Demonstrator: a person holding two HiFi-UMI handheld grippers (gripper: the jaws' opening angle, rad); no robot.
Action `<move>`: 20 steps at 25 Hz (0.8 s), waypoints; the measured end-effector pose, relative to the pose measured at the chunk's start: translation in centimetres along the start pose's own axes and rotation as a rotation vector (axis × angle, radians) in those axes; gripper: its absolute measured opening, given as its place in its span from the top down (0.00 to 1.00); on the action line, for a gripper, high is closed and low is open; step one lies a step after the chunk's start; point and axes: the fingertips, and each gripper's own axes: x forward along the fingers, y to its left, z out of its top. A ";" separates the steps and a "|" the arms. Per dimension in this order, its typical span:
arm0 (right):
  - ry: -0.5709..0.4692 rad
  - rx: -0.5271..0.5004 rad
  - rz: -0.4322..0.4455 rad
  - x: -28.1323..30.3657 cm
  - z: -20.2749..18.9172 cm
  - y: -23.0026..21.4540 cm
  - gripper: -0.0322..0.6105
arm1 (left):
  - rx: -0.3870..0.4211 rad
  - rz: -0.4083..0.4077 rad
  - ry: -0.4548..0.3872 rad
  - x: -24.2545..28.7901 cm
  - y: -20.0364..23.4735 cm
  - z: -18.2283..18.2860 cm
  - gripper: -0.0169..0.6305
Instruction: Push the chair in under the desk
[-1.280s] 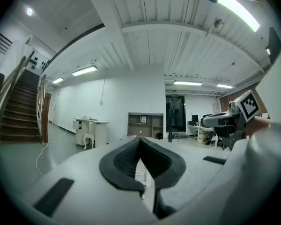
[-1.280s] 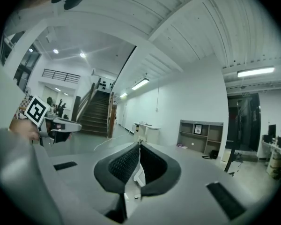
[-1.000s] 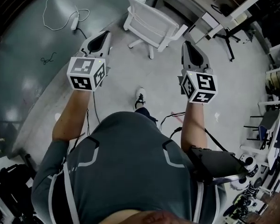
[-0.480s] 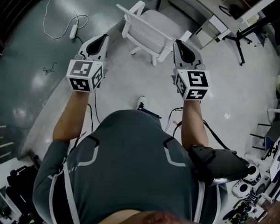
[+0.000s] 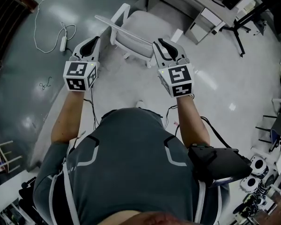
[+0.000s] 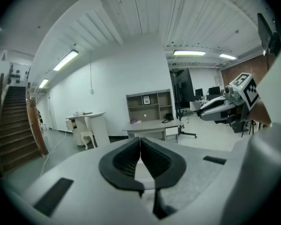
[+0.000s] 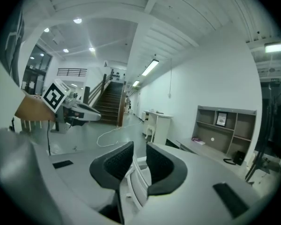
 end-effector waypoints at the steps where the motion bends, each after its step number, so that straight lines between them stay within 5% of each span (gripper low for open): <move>1: 0.018 -0.005 0.017 0.7 -0.6 -0.3 0.78 | 0.022 0.001 0.018 1.0 0.0 -0.3 0.96; 10: 0.123 -0.055 0.036 7.3 -5.9 -0.8 0.73 | 0.213 -0.053 0.167 8.0 2.1 -4.5 0.94; 15: 0.226 -0.109 0.048 10.8 -8.4 0.7 0.70 | 0.315 -0.102 0.245 11.4 4.8 -7.5 0.81; 20: 0.334 -0.141 0.052 14.6 -11.1 1.3 0.68 | 0.550 -0.192 0.349 15.9 6.7 -10.9 0.76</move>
